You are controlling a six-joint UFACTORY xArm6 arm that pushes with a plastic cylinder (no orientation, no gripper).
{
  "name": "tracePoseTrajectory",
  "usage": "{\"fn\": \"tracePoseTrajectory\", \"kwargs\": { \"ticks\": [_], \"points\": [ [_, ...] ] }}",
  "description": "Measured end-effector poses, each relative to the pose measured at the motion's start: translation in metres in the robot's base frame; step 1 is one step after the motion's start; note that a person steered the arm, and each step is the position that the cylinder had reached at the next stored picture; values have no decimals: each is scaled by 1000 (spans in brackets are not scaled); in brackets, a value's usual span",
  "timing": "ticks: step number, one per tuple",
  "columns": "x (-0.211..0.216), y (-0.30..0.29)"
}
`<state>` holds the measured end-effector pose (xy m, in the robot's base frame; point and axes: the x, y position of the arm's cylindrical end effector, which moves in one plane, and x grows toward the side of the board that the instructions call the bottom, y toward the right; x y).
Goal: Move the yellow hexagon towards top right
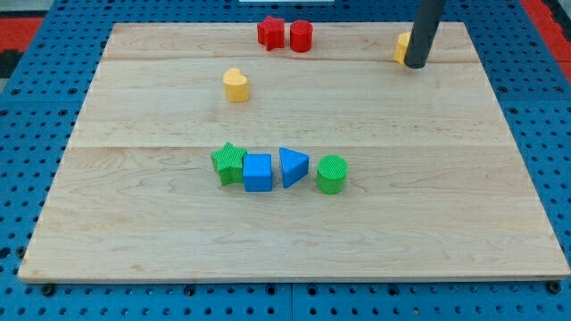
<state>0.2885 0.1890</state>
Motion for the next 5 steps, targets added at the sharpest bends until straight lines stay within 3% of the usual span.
{"fn": "tracePoseTrajectory", "kwargs": {
  "ticks": [5],
  "points": [
    [-1,-10]
  ]
}}
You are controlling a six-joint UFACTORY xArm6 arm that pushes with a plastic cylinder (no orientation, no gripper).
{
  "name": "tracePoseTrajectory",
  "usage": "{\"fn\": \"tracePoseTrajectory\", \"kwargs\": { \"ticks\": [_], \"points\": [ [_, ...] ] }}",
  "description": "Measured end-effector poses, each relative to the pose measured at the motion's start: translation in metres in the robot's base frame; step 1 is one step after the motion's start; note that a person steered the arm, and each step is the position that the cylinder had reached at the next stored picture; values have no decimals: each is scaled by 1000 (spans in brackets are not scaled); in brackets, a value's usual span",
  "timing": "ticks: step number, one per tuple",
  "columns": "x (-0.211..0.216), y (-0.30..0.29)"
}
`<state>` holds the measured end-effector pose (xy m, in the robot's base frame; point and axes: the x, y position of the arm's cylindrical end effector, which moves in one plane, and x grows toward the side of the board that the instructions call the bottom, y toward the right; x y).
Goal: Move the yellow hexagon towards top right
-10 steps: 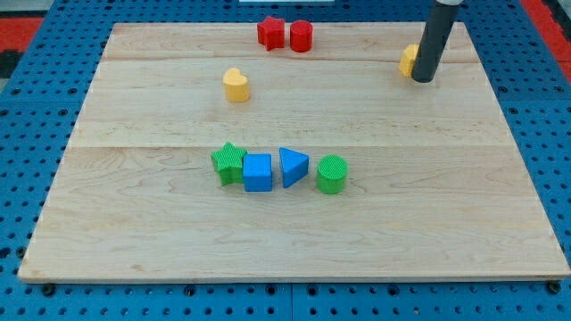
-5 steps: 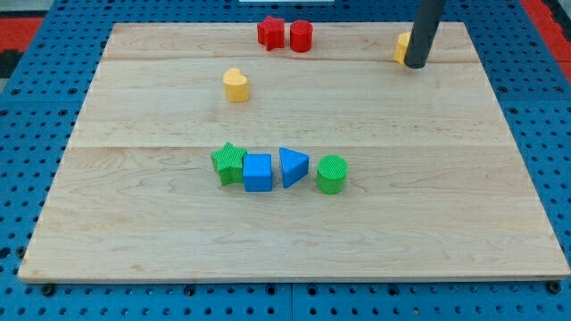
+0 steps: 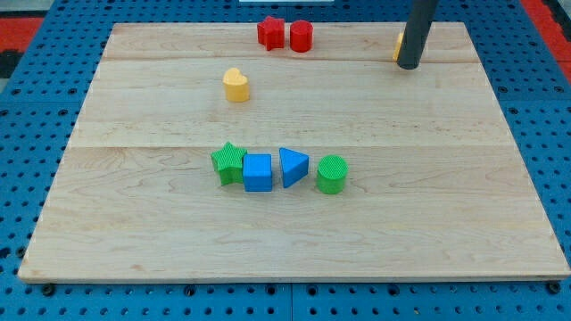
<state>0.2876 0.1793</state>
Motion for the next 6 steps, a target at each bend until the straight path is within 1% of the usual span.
{"fn": "tracePoseTrajectory", "kwargs": {
  "ticks": [4,6],
  "points": [
    [-36,0],
    [-40,0]
  ]
}}
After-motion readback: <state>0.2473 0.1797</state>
